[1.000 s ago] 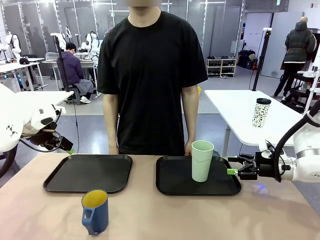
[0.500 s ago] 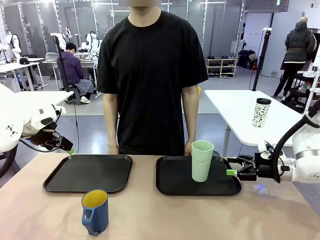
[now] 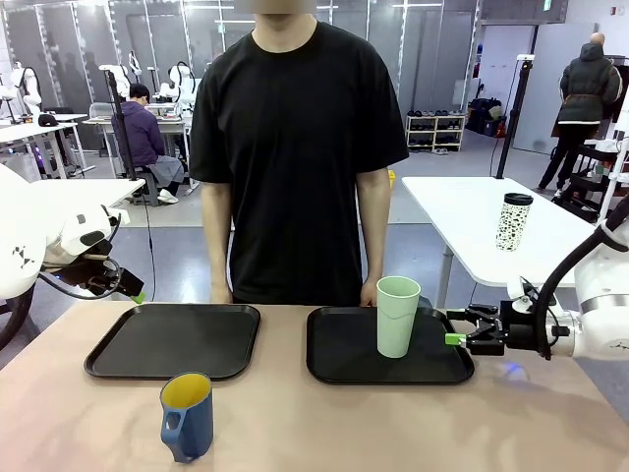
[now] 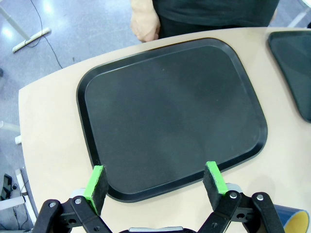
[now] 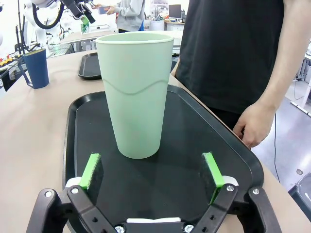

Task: Sort and store the cups by type.
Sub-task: Pick up the Handle plastic cup and place it into the empty Flat Tray.

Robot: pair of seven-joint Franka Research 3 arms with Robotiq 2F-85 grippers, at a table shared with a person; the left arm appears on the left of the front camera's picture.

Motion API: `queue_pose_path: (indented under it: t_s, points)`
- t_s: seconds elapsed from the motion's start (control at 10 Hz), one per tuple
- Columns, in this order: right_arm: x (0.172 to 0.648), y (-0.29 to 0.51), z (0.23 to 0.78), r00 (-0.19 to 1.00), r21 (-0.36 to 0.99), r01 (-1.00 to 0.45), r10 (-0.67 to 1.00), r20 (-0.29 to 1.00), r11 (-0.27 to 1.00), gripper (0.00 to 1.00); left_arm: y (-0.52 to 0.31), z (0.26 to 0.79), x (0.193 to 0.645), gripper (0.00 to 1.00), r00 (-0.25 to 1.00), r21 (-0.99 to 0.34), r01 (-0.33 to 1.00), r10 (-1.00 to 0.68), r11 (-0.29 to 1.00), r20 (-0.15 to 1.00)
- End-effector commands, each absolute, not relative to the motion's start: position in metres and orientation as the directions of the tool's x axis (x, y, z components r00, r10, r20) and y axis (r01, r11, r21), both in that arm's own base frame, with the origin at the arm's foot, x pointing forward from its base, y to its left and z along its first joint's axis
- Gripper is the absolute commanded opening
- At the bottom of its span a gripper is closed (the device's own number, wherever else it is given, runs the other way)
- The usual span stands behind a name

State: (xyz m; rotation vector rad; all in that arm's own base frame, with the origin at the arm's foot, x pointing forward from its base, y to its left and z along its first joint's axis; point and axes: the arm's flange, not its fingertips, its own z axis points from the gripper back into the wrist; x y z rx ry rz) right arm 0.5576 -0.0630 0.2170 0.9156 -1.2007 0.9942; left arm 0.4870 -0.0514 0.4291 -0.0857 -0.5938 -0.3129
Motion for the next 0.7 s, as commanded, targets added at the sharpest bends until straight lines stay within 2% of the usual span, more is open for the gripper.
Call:
queue_pose_path:
  t_s: [0.0, 0.1, 0.2, 0.3, 0.4, 0.6]
  points:
    - [0.558, -0.062, 0.218, 0.078, 0.04, -0.951, 0.115, 0.99, 0.307, 1.0, -0.051, 0.431, 0.488, 1.0, 0.78, 0.014, 0.314, -0.266, 0.949, 0.567]
    - [0.558, -0.063, 0.217, 0.082, 0.041, -0.95, 0.119, 0.989, 0.31, 1.0, -0.051, 0.431, 0.488, 1.0, 0.78, 0.014, 0.314, -0.266, 0.949, 0.567]
    - [0.526, -0.069, 0.243, 0.028, -0.1, -0.934, 0.346, 0.938, 0.344, 1.0, -0.051, 0.431, 0.488, 1.0, 0.78, 0.014, 0.314, -0.266, 0.949, 0.567]
    - [0.499, -0.071, 0.274, -0.064, -0.195, -0.947, 0.446, 0.893, 0.255, 1.0, -0.051, 0.431, 0.488, 1.0, 0.78, 0.014, 0.314, -0.266, 0.949, 0.567]
    - [0.482, -0.071, 0.304, -0.076, -0.244, -0.948, 0.599, 0.797, 0.204, 1.0, -0.051, 0.431, 0.488, 1.0, 0.78, 0.014, 0.314, -0.266, 0.949, 0.567]
    - [0.47, -0.067, 0.347, -0.114, -0.273, -0.959, 0.772, 0.625, 0.08, 1.0, -0.051, 0.431, 0.488, 1.0, 0.78, 0.014, 0.314, -0.266, 0.949, 0.567]
